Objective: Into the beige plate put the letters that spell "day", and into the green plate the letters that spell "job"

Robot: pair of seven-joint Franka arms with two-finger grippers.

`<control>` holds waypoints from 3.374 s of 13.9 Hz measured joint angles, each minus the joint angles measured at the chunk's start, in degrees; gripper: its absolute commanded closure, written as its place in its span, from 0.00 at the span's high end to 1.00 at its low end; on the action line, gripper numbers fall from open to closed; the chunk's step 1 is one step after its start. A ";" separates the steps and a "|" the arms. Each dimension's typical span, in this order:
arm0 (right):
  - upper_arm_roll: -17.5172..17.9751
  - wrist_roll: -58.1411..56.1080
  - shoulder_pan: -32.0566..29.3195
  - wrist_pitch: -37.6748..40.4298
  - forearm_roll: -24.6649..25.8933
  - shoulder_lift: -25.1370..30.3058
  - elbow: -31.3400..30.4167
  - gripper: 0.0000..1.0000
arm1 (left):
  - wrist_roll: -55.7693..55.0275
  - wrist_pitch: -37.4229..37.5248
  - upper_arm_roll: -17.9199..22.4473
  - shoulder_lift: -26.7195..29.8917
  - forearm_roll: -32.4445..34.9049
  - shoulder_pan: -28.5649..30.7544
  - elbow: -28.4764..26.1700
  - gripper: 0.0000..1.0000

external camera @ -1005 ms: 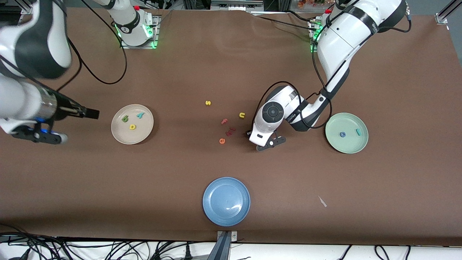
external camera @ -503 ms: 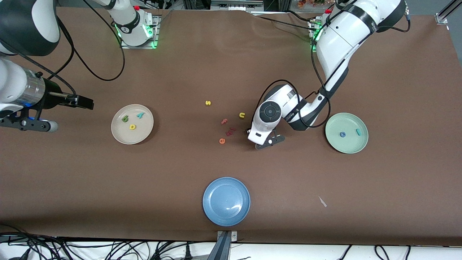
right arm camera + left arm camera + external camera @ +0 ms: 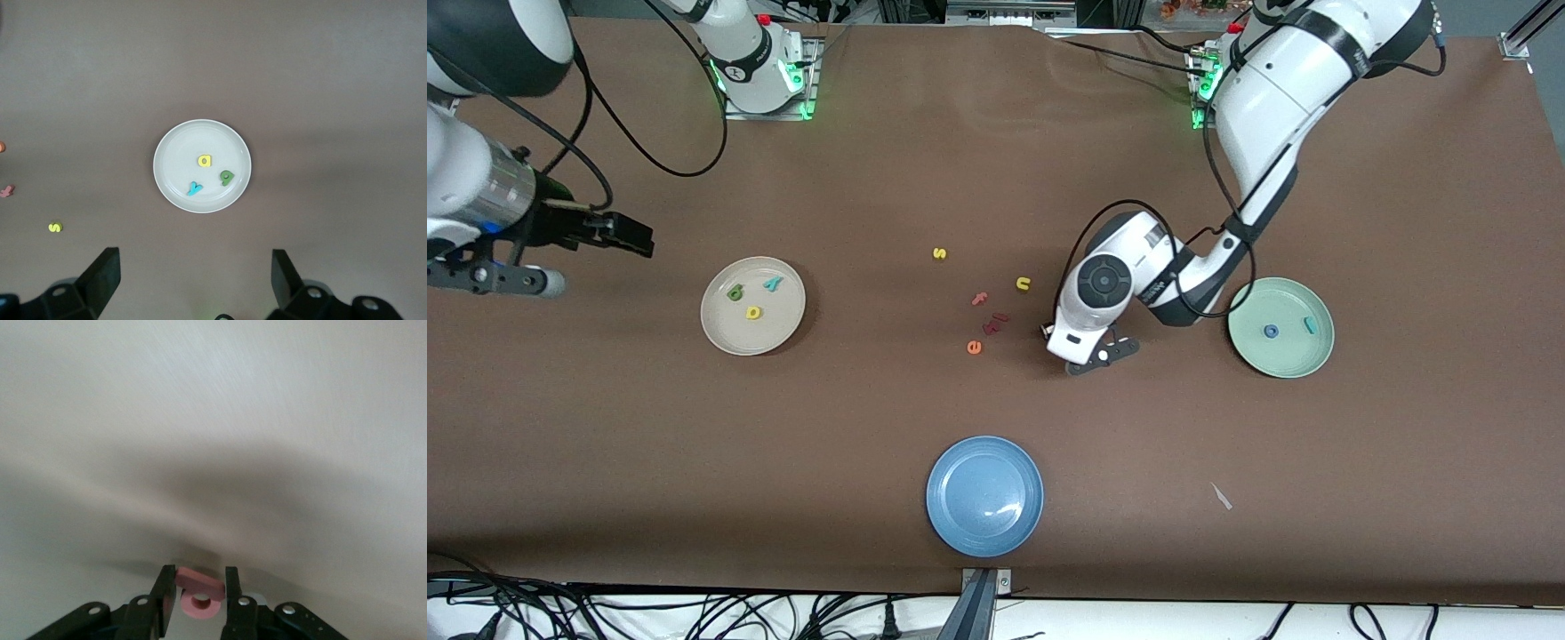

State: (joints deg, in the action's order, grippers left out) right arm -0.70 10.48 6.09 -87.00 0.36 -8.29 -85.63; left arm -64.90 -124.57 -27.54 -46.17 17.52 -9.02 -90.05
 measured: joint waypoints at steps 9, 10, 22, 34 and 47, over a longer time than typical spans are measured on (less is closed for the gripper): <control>3.27 -0.19 -5.98 -2.32 -0.36 7.96 -7.80 1.00 | 26.32 17.30 -3.70 6.96 0.04 20.29 -0.26 0.10; 3.34 -0.48 -6.32 -2.32 -0.87 8.06 -7.95 1.00 | 30.65 17.50 -3.51 6.92 0.06 22.86 -0.90 0.11; 3.56 -2.30 -6.87 -1.16 -1.43 7.85 -8.07 1.00 | 46.28 17.92 -4.62 7.36 2.53 33.47 -9.43 1.00; 3.70 -2.30 -6.86 -1.10 -1.43 7.85 -8.07 1.00 | 52.60 35.69 -14.32 18.97 2.16 33.49 14.83 1.00; 3.75 -2.30 -6.86 -0.73 -1.45 7.85 -8.07 1.00 | 52.96 35.33 -9.44 19.00 -1.98 28.45 19.40 1.00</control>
State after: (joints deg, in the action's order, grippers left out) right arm 3.05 8.18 -0.77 -87.74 -1.09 -0.44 -93.69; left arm -11.94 -89.24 -36.98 -27.18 15.53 19.44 -70.65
